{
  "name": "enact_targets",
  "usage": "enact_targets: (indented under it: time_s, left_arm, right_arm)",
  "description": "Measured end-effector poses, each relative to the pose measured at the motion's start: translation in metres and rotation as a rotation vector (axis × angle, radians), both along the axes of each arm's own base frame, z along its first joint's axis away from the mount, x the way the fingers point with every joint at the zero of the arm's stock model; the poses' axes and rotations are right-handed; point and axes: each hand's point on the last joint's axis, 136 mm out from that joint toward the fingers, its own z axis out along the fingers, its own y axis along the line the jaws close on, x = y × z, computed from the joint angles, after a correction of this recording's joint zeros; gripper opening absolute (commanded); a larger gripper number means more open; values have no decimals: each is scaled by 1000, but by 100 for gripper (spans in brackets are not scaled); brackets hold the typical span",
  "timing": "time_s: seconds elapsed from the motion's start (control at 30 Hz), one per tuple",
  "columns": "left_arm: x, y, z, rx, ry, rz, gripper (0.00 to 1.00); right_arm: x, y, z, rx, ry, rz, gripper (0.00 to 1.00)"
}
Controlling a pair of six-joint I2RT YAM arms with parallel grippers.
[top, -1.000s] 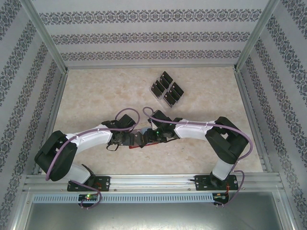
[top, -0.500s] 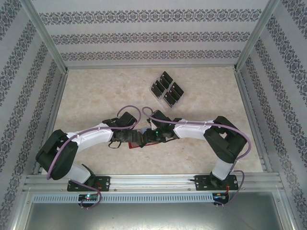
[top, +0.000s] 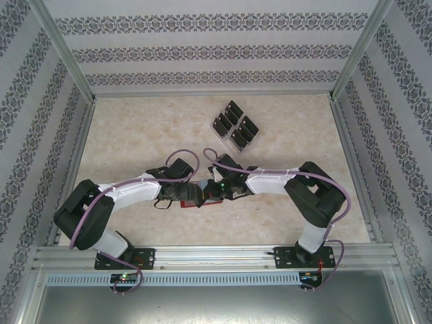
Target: Put the credit cards into the card holder
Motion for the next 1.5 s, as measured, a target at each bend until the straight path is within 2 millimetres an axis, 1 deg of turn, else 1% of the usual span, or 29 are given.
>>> enact_targets:
  time_s: [0.3, 0.47, 0.63, 0.77, 0.87, 0.97, 1.1, 1.23, 1.37, 1.5]
  left_arm:
    - [0, 2, -1, 7, -1, 3, 82]
    - [0, 2, -1, 7, -1, 3, 82]
    - [0, 2, 0, 7, -2, 3, 83]
    - [-2, 3, 1, 8, -1, 3, 85]
    - [-2, 3, 6, 3, -8, 3, 87]
    - [0, 2, 16, -10, -25, 3, 89]
    - [9, -5, 35, -44, -72, 3, 90]
    - [16, -8, 50, -69, -108, 7, 92]
    - [21, -6, 55, -76, -120, 22, 93]
    - [21, -4, 55, -77, -116, 26, 93]
  right_arm:
    - [10, -15, 12, 29, -22, -55, 0]
    - [14, -29, 16, 28, -32, -93, 0]
    - [23, -39, 30, 38, -68, -132, 0]
    - [30, -46, 42, 43, -93, -160, 0]
    - [35, -52, 50, 49, -113, -183, 0]
    - [43, -61, 60, 57, -135, -214, 0]
    - [60, -80, 76, 56, -177, -271, 0]
    - [88, -100, 102, 24, -265, -310, 0]
    - [119, -115, 138, -34, -413, -321, 0]
    - [141, -129, 165, -111, -549, -305, 0]
